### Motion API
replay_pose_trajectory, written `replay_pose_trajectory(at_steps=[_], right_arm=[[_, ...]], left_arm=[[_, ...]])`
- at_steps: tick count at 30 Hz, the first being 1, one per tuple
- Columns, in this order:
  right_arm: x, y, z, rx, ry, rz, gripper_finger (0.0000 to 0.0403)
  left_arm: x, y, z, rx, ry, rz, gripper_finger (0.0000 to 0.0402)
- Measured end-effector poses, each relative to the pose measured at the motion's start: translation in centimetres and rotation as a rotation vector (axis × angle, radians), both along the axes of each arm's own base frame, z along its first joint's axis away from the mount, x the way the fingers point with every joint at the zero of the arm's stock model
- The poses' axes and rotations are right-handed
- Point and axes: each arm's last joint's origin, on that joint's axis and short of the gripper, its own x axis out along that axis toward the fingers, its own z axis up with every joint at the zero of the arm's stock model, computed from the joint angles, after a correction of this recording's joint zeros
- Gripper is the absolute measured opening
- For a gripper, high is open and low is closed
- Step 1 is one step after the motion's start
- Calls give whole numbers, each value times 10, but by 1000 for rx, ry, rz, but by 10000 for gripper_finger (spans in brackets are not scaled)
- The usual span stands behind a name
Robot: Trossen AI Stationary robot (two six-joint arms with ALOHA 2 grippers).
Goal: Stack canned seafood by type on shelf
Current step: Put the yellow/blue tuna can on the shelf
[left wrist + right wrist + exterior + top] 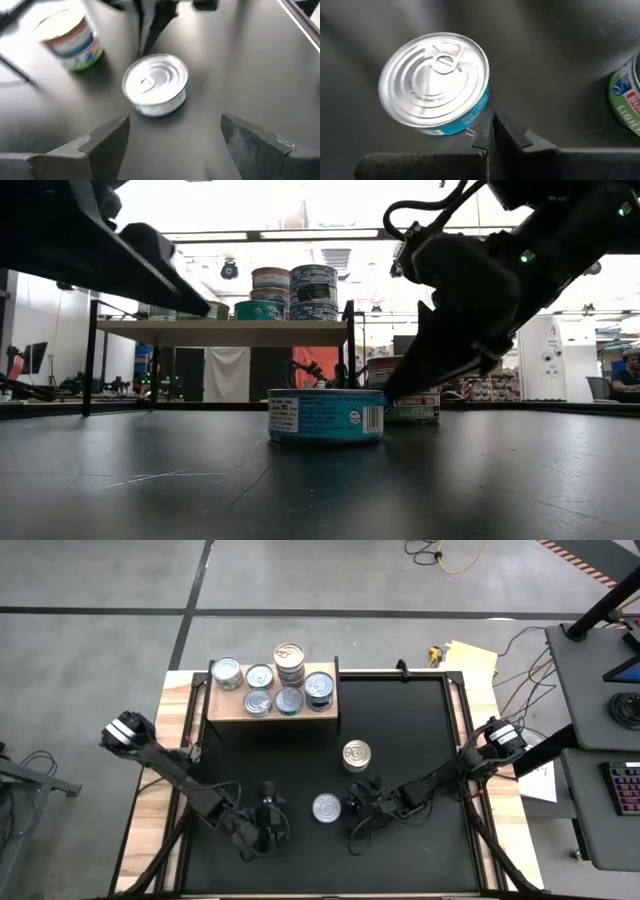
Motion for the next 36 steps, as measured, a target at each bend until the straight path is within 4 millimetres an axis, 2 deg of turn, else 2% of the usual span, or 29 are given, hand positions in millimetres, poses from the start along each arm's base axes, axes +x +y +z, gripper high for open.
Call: replay_pose_trajectory(at_steps=[6,10,14,18,20,26,29,36], right_arm=[[0,-1,-3,-37,-8,-35,12],[0,-1,-3,-57,-16,-50,12],[0,0,-3,-61,-24,-56,12],[1,0,-2,-69,-39,-66,12],[1,0,-1,-67,-46,-67,12],[2,1,-4,-66,-47,-67,12],[4,2,-11,-62,-45,-63,12],[7,10,-24,-10,-44,-1,12]], left_arm=[[20,-1,-15,91,-63,-19,291],[28,0,-26,129,-69,-22,260],[29,0,-40,183,-23,-39,177],[31,0,-52,233,2,-60,46],[33,0,-54,240,-7,-63,14],[37,1,-58,243,-13,-57,15],[38,2,-60,239,-19,-51,3],[43,9,-68,248,-10,4,1]])
